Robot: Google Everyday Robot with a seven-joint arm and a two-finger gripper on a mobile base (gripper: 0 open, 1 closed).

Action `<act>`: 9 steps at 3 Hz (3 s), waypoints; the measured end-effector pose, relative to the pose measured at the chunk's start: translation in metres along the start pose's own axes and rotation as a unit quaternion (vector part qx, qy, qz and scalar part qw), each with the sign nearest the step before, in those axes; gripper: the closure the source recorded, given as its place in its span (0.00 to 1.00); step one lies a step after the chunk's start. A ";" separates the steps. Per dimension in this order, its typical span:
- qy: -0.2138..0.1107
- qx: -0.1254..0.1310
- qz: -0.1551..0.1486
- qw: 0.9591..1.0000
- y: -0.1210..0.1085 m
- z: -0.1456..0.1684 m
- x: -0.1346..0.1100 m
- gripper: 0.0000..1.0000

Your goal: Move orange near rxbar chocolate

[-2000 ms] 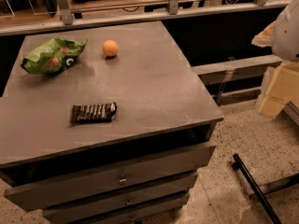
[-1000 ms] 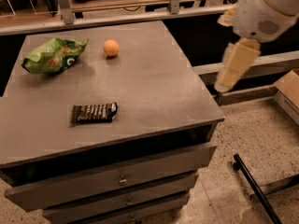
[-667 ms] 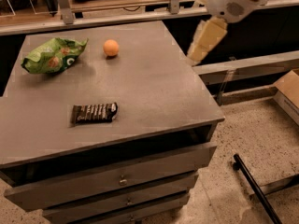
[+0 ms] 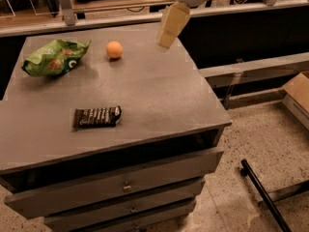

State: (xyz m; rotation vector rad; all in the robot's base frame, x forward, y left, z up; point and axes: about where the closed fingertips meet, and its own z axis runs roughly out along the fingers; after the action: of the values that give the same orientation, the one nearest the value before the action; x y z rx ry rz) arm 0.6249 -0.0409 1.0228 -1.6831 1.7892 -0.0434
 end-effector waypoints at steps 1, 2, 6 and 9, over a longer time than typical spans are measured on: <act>-0.011 0.001 0.016 1.000 -0.002 0.003 0.002 0.00; -0.043 -0.008 0.067 0.997 0.002 0.028 0.012 0.00; -0.306 0.067 0.231 0.921 -0.144 0.153 -0.010 0.00; -0.307 -0.027 0.205 0.929 -0.106 0.208 -0.059 0.00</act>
Offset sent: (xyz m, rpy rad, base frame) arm 0.0887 -0.0103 -0.0124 0.5110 -0.1543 -0.2207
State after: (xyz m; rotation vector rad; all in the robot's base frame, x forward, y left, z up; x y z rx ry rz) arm 0.8145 0.0799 0.9361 -1.1397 1.6066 0.6498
